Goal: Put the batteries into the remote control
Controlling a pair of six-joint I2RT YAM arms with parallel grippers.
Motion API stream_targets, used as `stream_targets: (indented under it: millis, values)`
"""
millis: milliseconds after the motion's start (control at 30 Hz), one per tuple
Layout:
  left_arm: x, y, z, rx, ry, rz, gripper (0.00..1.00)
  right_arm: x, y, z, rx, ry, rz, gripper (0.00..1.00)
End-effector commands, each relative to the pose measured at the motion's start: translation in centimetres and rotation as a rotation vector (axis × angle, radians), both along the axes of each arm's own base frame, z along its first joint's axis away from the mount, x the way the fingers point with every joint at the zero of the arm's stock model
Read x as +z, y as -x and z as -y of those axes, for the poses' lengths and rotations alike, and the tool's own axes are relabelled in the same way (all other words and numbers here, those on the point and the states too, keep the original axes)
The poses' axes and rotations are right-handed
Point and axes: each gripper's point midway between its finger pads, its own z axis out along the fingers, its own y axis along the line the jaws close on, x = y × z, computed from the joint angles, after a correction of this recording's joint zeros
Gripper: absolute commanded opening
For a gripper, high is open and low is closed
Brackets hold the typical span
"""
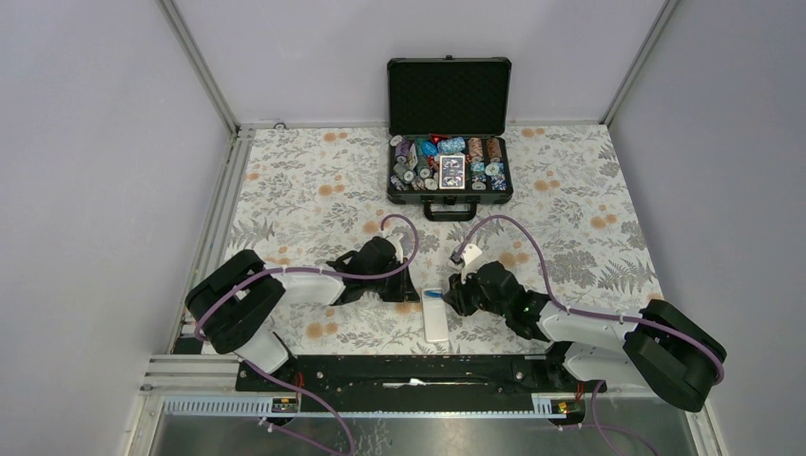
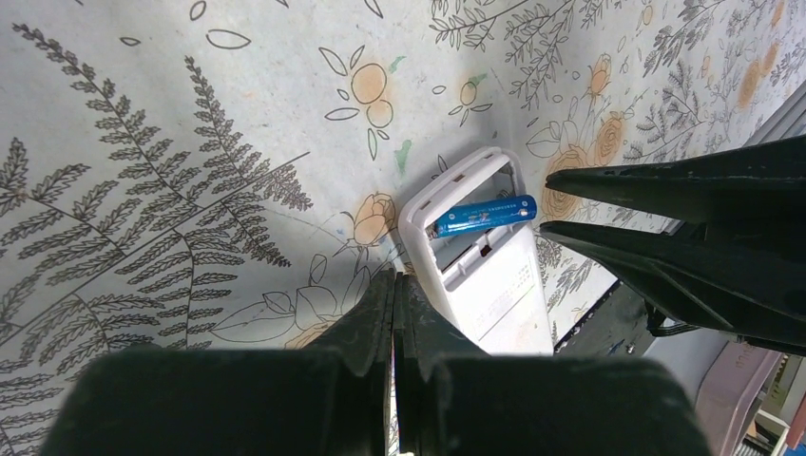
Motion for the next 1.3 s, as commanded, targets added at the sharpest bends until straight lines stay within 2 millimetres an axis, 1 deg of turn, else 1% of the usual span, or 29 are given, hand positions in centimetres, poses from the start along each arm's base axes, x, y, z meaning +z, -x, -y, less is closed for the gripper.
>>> stream_targets:
  millis: [0,133,633,867,1267]
  values:
    - [0.7,-0.8,0.6,-0.018,0.008,0.026,0.0,1.3,-0.7,-0.6,-0.011,-0.026,0.011,0.29]
    - [0.7,-0.8,0.7,-0.021,0.01,0.023,0.0,1.1,-0.7,-0.8,-0.006,-0.023,0.002,0.29]
    - [0.4,-0.5,0.7,-0.029,0.009,0.015,0.0,1.6,-0.7,-1.9,0.011,-0.068,-0.004,0.29]
    - [0.3,-0.5,0.7,-0.032,0.01,0.011,0.0,1.7,-1.1,-1.9,-0.003,-0.075,0.008,0.3]
    - [0.3,-0.4,0.7,-0.039,0.011,0.009,0.0,1.1,-1.8,-1.7,-0.032,-0.049,0.02,0.3]
